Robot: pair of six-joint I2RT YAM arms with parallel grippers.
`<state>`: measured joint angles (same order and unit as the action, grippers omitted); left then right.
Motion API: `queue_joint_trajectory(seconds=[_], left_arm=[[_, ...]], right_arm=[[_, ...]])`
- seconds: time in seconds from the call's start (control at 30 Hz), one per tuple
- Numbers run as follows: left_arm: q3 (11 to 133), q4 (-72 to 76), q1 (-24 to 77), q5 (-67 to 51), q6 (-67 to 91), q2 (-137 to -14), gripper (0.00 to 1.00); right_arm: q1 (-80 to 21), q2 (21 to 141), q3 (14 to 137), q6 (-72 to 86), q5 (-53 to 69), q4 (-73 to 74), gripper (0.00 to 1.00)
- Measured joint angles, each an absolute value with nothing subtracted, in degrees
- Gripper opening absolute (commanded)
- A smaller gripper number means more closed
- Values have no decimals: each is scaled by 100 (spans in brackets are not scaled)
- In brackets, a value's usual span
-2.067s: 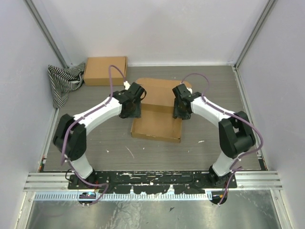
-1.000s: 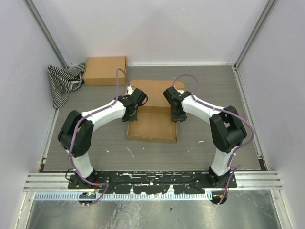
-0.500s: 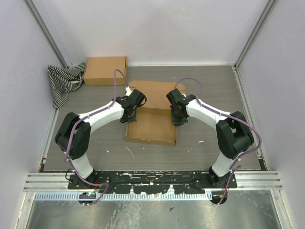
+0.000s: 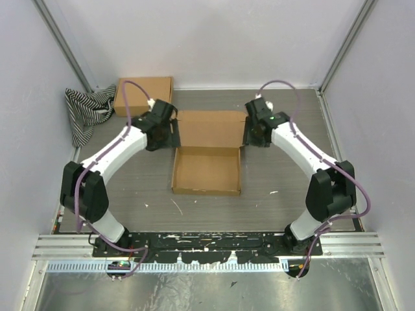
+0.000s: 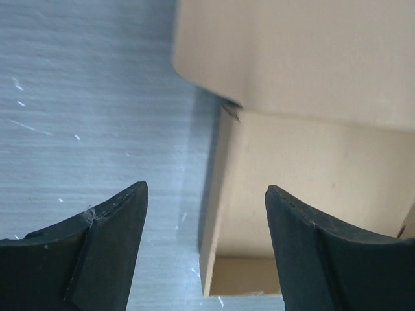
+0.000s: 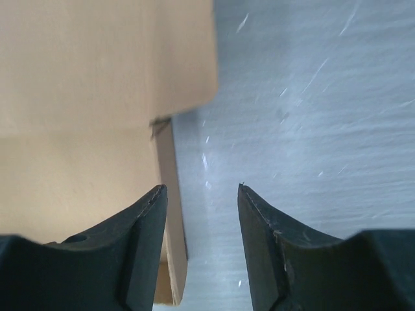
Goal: Fold the paper box
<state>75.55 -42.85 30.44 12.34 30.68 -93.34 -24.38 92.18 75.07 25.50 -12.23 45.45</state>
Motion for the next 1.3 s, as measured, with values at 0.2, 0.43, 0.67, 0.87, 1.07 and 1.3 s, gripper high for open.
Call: queue_joint_trajectory(seconds=[0.2, 0.43, 0.67, 0.87, 1.07, 1.3], left_arm=[[8694, -4392, 1946, 947, 3072, -9981, 76], [10025, -4541, 1754, 744, 2993, -11618, 74], [10363, -4895, 1693, 532, 2950, -12311, 71], [10654, -4871, 1664, 316, 2963, -12420, 66], [10698, -4757, 1664, 10, 3046, -12446, 53], [10667, -4534, 1664, -255, 3142, -12499, 28]], right_arm=[[-1660, 9231, 8103, 2265, -1131, 4272, 53], [-1643, 9301, 7865, 2143, -716, 4025, 52], [-1614, 9284, 7505, 2053, -548, 3979, 52], [-1538, 9212, 7459, 1999, -467, 3933, 52], [-1485, 9139, 7417, 1997, -392, 3892, 52], [-1468, 9137, 7397, 1999, -373, 3879, 51]])
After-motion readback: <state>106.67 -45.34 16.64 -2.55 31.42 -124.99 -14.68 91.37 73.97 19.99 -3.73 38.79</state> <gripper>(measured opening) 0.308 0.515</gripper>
